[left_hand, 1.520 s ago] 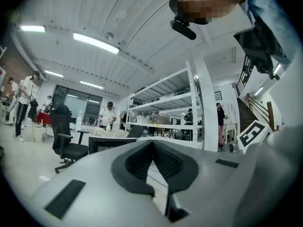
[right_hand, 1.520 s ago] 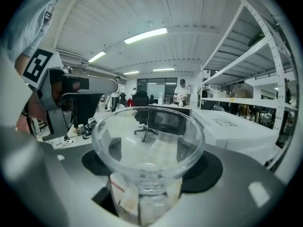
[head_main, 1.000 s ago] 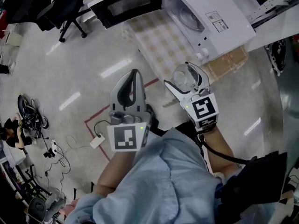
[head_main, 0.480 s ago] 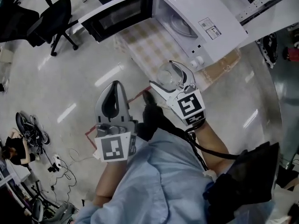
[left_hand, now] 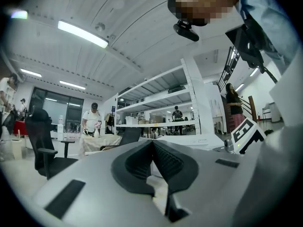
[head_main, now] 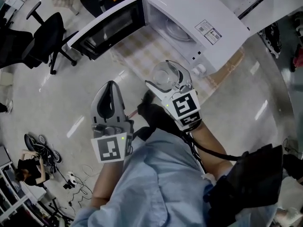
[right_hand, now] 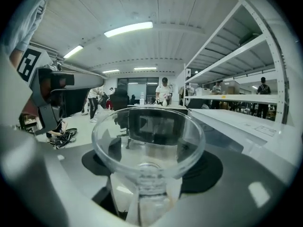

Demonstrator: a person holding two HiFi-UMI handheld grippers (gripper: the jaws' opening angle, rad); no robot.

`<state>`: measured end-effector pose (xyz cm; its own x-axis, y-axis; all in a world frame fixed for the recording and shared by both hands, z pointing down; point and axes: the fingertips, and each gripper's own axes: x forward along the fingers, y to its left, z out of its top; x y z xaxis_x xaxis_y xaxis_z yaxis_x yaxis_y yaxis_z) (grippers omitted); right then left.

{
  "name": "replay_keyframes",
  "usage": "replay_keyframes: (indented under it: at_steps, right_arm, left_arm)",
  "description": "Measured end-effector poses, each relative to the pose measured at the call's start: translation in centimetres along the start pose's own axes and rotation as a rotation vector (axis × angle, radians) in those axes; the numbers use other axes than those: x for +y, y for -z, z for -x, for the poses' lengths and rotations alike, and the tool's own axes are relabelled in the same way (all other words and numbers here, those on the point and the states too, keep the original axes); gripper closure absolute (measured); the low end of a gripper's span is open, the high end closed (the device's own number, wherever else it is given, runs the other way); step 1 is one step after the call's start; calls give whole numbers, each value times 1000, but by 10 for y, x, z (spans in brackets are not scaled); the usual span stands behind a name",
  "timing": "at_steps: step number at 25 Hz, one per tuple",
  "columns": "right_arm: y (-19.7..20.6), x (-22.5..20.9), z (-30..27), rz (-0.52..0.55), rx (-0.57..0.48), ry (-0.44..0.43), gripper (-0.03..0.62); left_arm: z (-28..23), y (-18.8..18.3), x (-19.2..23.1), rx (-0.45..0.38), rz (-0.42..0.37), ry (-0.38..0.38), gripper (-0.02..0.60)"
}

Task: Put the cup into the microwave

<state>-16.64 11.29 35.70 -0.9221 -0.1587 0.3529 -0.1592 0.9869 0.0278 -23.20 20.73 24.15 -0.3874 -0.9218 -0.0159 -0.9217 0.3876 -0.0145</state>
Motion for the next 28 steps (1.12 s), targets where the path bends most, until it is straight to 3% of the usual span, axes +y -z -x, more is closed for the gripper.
replay_keyframes:
  at_steps: [13,20,28]
  right_arm:
    - [10,-58,-51,-91,82,166,215]
    - [10,-102,-76,-148,90,283,215]
    - [6,-132,-86,-193,82,370,215]
  left_arm:
    - [-106,16,4,1,34,240,574]
    - [-162,41,-9,88,-16,410,574]
    - [-205,32,-32,64,-58,543,574]
